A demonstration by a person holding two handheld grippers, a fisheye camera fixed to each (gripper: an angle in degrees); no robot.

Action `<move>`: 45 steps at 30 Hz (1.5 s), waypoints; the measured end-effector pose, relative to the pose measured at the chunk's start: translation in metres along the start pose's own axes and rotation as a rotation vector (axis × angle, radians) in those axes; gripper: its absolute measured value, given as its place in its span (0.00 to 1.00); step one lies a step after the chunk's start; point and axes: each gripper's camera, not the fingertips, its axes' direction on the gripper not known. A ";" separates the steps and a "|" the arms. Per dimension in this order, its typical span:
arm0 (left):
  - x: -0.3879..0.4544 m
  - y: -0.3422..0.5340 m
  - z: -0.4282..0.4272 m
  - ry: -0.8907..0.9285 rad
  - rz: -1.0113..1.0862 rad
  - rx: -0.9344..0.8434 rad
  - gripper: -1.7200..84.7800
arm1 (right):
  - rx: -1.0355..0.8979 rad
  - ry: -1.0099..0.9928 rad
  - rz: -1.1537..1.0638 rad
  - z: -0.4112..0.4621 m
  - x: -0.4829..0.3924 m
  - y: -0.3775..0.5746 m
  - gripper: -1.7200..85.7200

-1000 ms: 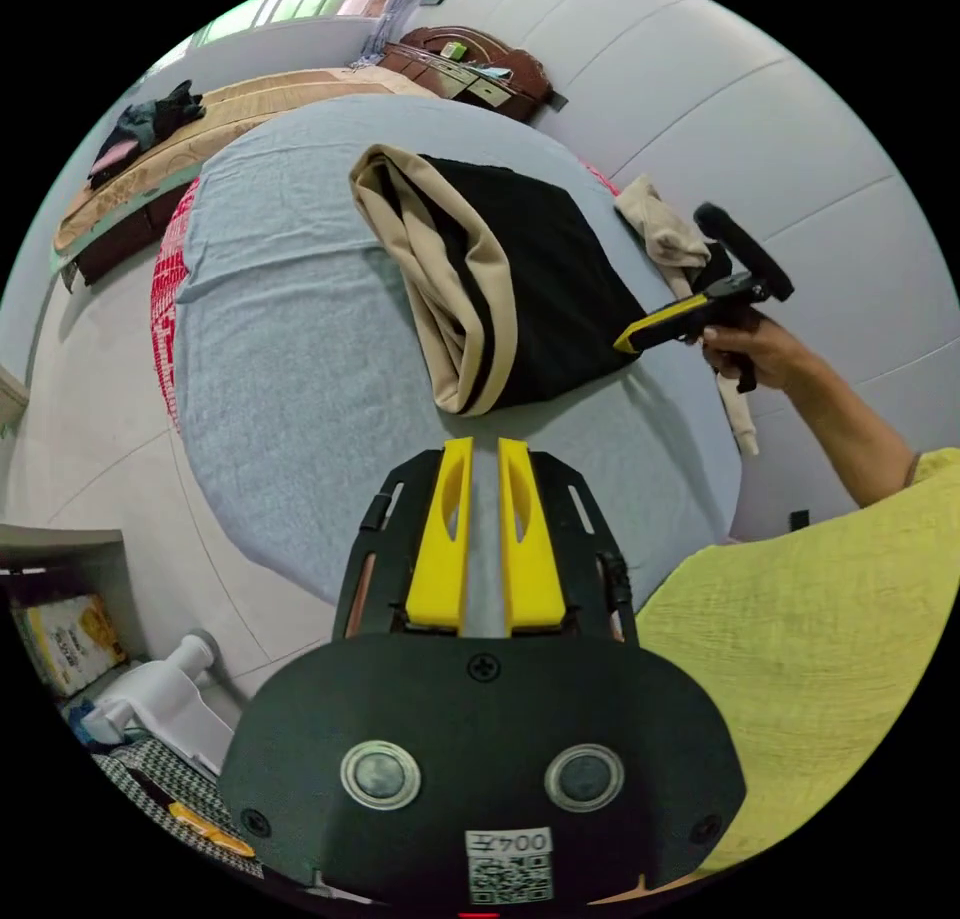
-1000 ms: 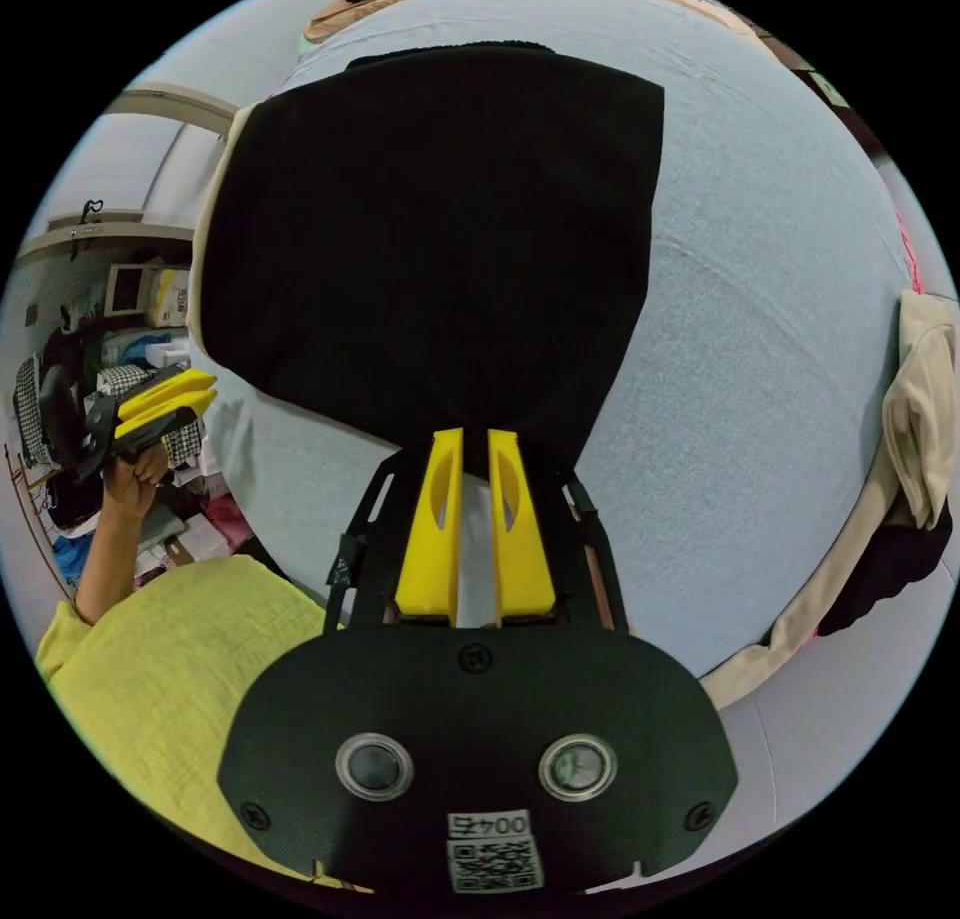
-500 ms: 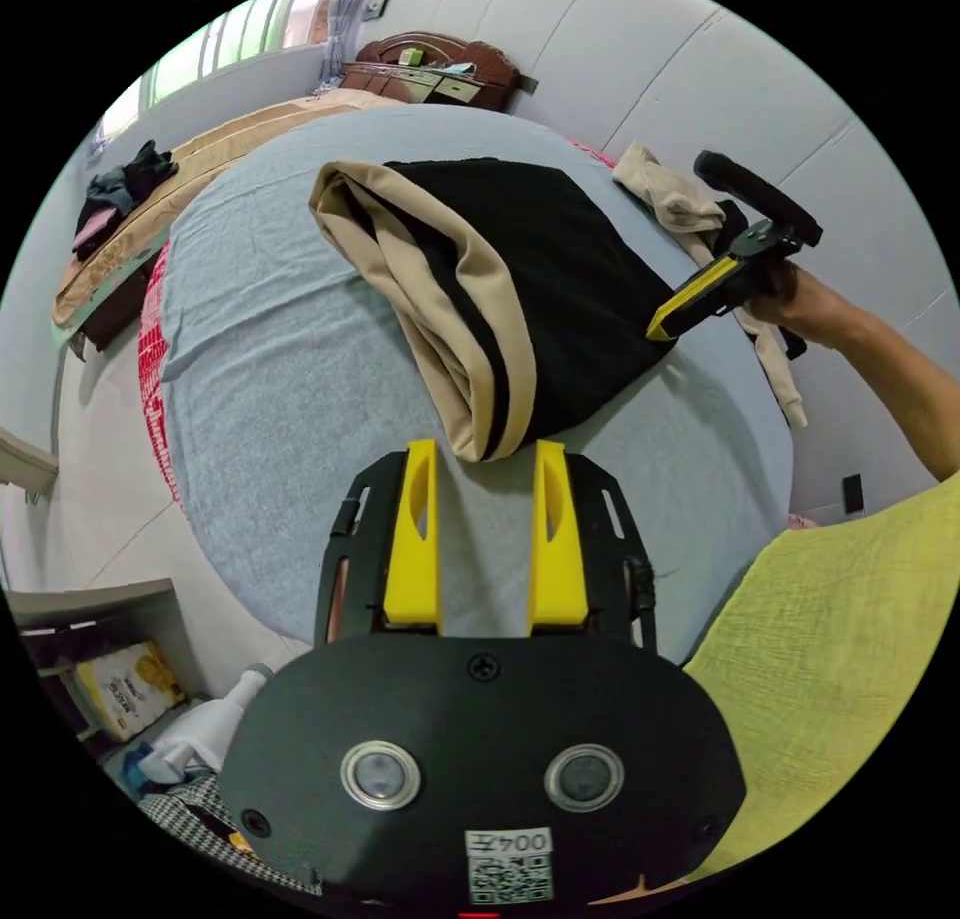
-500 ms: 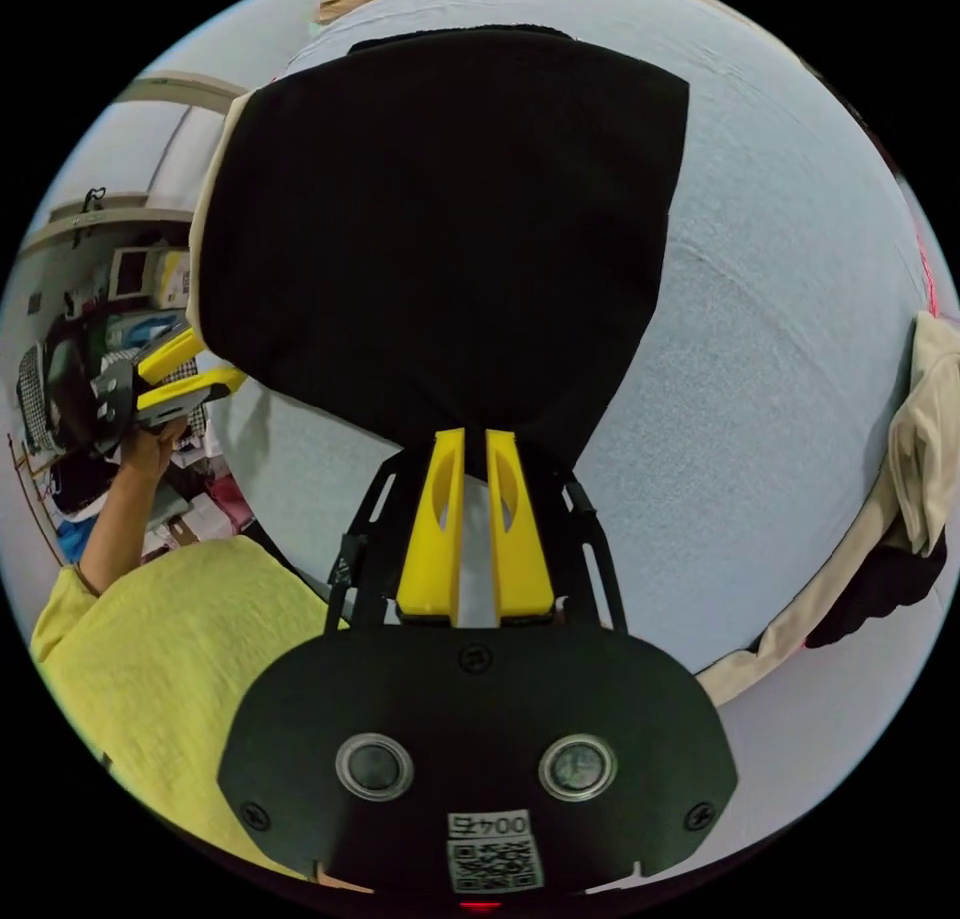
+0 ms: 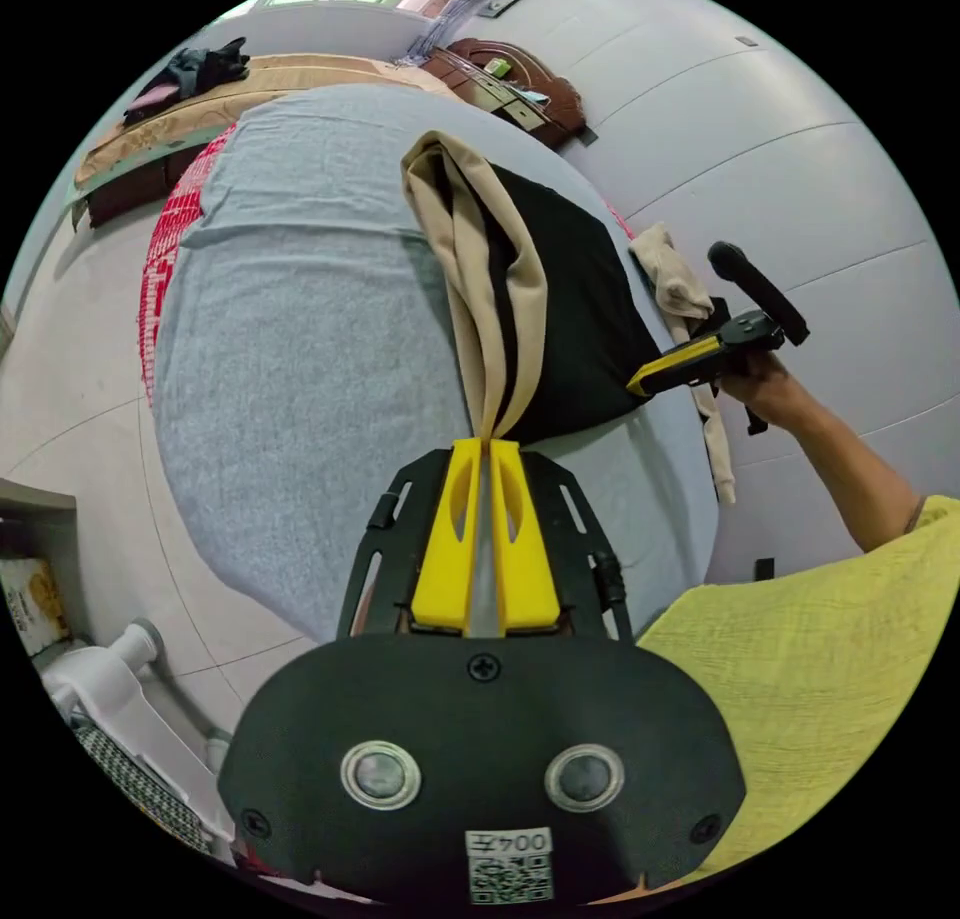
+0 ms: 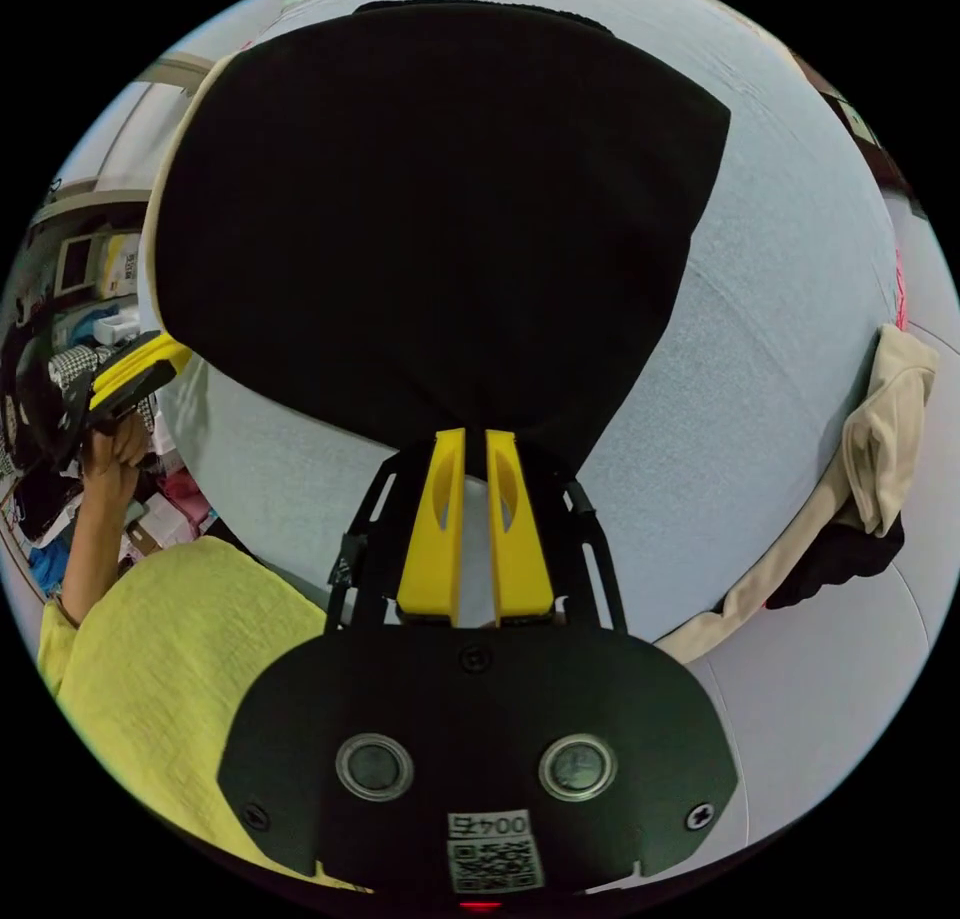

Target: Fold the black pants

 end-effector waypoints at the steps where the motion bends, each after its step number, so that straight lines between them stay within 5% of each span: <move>1: 0.000 0.000 -0.002 -0.007 0.005 0.002 0.04 | -0.003 -0.008 0.000 0.003 -0.003 0.000 0.06; 8: 0.001 -0.009 -0.053 -0.078 0.009 0.052 0.05 | -0.011 -0.014 -0.001 0.017 -0.024 0.001 0.06; 14: 0.009 -0.060 -0.075 -0.034 -0.011 0.123 0.15 | 0.009 -0.028 -0.026 0.027 -0.038 0.010 0.06; 24: -0.012 -0.106 -0.077 -0.131 0.006 0.050 0.05 | -0.013 0.001 -0.064 0.040 -0.063 0.017 0.06; 35: -0.073 -0.152 -0.161 0.026 -0.087 0.191 0.03 | -0.022 -0.035 -0.016 0.052 -0.068 0.029 0.06; 45: -0.153 -0.233 -0.160 0.309 -0.274 0.103 0.07 | -0.029 -0.028 -0.047 0.059 -0.065 0.043 0.07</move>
